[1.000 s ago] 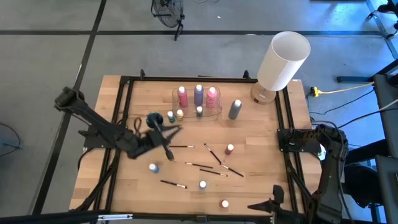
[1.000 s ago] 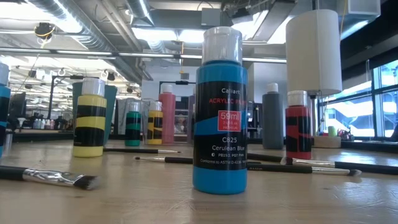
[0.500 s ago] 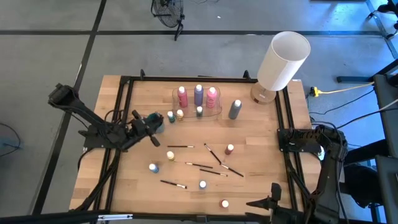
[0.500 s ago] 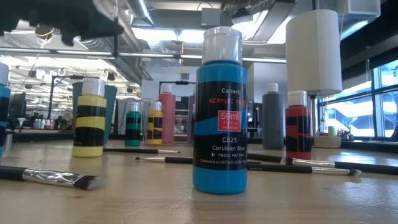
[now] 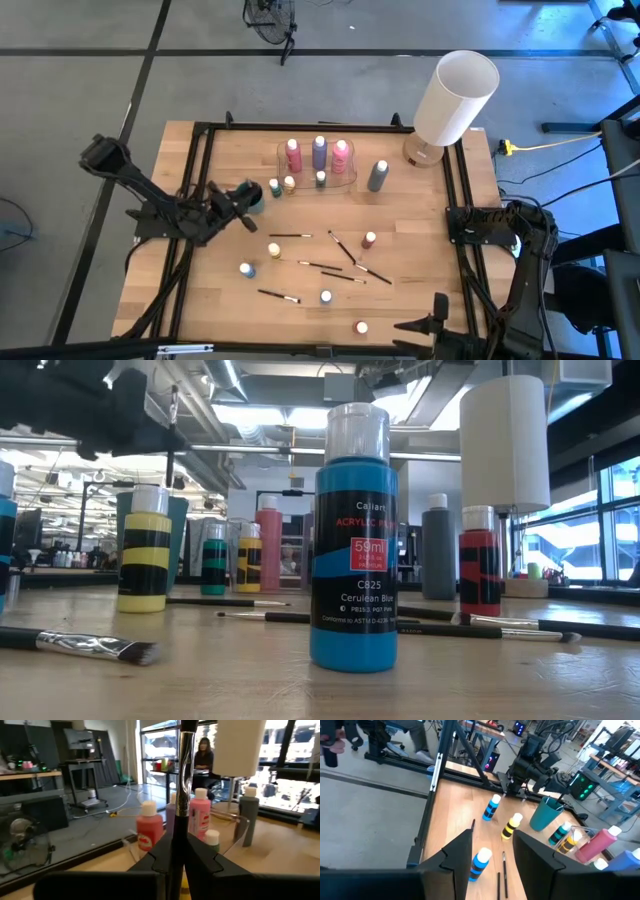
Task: Pick & Place Paint Supplies
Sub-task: Put the black paint brush into the green cup
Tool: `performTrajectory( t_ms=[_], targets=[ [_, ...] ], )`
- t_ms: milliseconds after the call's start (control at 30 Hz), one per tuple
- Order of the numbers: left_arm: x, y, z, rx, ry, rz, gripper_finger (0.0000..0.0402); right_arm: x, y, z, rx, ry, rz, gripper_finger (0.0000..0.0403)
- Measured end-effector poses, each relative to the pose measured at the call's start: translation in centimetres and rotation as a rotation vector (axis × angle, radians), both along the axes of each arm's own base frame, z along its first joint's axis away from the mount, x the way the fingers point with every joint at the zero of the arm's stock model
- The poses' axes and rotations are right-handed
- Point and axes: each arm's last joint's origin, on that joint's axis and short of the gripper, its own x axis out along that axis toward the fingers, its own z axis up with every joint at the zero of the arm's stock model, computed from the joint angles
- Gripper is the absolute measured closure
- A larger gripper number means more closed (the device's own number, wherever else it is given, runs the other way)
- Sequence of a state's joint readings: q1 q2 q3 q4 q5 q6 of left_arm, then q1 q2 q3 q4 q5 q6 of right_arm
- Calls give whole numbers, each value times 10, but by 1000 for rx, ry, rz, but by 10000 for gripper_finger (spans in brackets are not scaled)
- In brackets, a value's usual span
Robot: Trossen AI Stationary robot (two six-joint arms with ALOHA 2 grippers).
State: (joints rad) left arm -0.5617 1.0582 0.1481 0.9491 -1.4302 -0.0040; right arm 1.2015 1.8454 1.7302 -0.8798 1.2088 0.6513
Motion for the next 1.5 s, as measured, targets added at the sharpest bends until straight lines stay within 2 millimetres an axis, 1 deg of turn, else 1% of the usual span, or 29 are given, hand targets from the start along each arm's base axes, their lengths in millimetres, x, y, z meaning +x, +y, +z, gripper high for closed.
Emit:
performTrajectory(
  t_ms=[233, 633, 1100, 1500],
  targets=[
    [-5, -5, -7, -2, 7, 93, 373, 0, 0, 0, 5, 13, 8, 259],
    [-6, -4, -27, -21, -18, 97, 373, 3, -2, -1, 0, 17, 1, 259],
    [-6, -4, -29, -24, -23, 97, 372, 4, -2, -1, -6, 33, 7, 259],
    [-6, -4, -29, -41, -44, 97, 356, 4, -3, -2, -13, 36, 7, 259]
  ],
)
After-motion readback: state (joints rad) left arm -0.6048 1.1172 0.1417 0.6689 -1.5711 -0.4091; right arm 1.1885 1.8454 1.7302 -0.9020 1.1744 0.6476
